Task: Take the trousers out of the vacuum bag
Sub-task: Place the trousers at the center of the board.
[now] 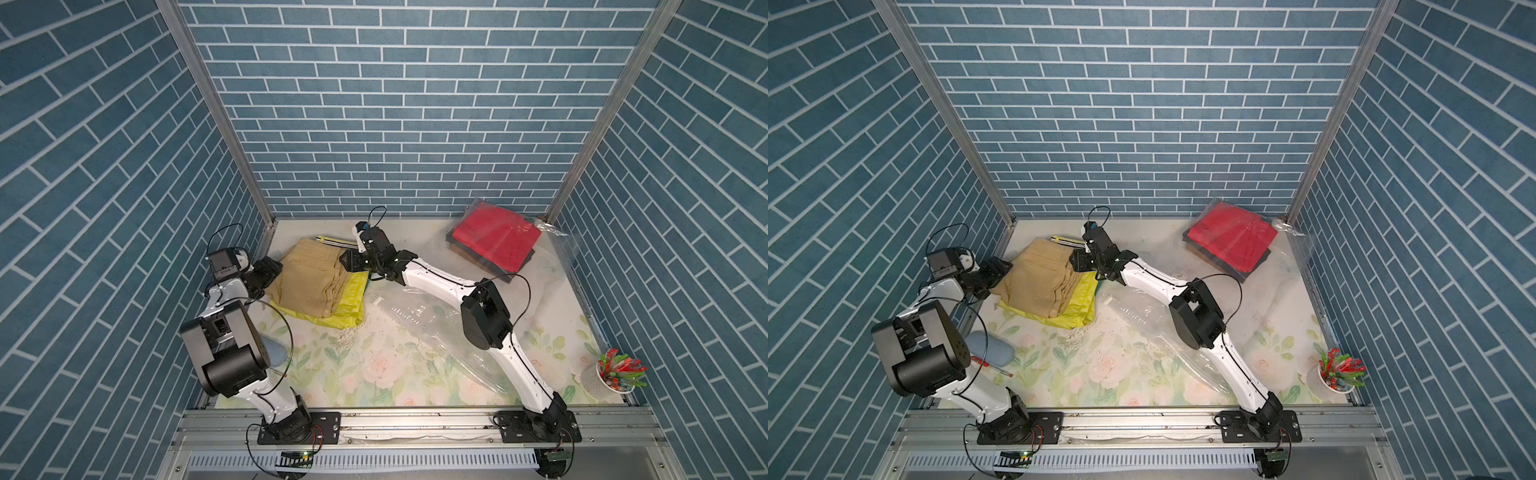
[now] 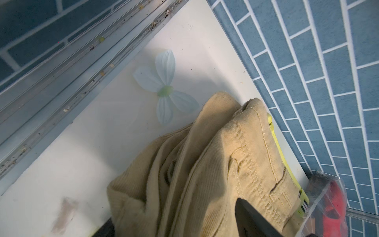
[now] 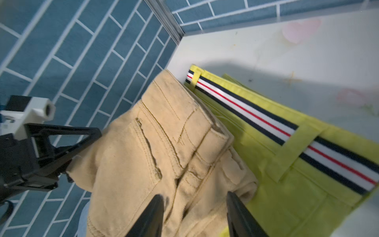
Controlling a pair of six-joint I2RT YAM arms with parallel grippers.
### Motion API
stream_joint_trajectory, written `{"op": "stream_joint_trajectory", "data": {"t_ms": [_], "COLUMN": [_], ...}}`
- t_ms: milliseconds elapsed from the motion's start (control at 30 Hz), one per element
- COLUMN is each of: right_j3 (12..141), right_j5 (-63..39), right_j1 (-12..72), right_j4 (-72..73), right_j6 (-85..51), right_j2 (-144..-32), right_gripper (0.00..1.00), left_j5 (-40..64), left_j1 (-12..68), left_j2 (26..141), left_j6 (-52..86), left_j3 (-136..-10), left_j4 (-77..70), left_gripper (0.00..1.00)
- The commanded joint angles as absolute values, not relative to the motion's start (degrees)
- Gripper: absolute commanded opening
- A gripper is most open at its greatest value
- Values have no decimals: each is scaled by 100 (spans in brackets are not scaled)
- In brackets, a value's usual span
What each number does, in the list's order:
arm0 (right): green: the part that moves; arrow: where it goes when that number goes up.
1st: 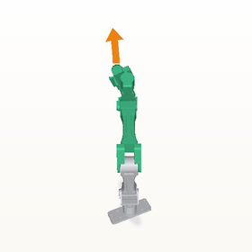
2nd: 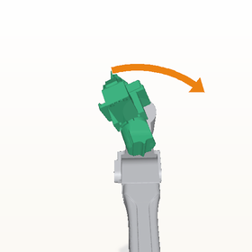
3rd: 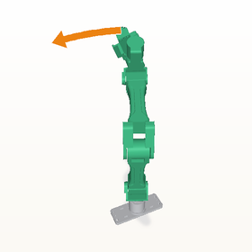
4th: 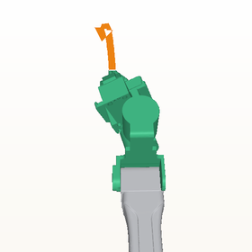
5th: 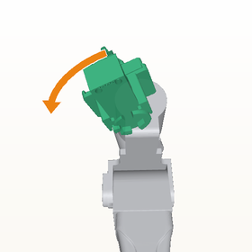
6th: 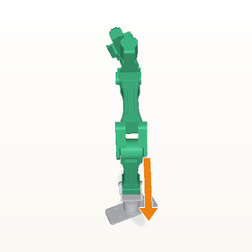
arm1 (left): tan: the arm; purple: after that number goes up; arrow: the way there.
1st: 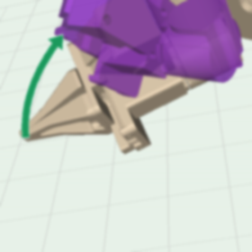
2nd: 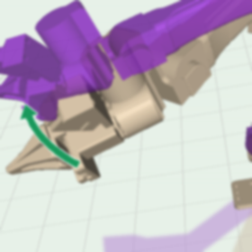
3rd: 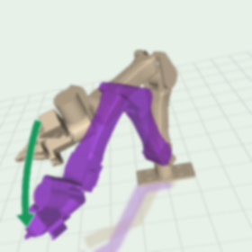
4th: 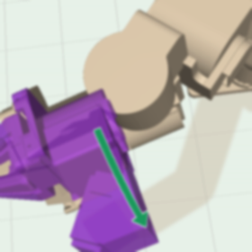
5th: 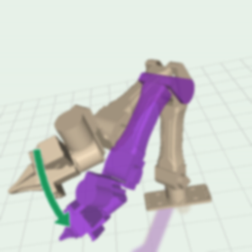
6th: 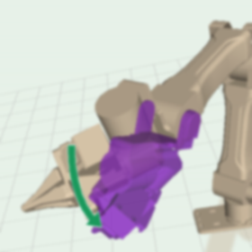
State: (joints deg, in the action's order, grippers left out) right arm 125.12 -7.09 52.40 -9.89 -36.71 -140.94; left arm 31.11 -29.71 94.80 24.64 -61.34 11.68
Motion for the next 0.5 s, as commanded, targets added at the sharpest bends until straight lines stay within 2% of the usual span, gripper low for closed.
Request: {"op": "stream_joint_trajectory", "data": {"t_ms": [0, 267, 467], "right_j3": [12718, 12411, 12336], "right_j5": [-554, -936, -1287], "right_j1": [5164, 5063, 5062], "right_j4": [-1296, -890, -387], "right_j6": [-3884, -3911, -3828], "right_j2": [-14255, -14328, -14356], "right_gripper": [55, 67, 58], "left_j5": [3235, 3261, 3278], "left_j1": [-2950, -2928, -2894], "left_j2": [9461, 9478, 9492], "left_j6": [2410, 2412, 2412], "left_j3": [-6060, -6051, -6056], "left_j4": [1306, 1305, 1286], "left_gripper": [82, 84, 84]}}
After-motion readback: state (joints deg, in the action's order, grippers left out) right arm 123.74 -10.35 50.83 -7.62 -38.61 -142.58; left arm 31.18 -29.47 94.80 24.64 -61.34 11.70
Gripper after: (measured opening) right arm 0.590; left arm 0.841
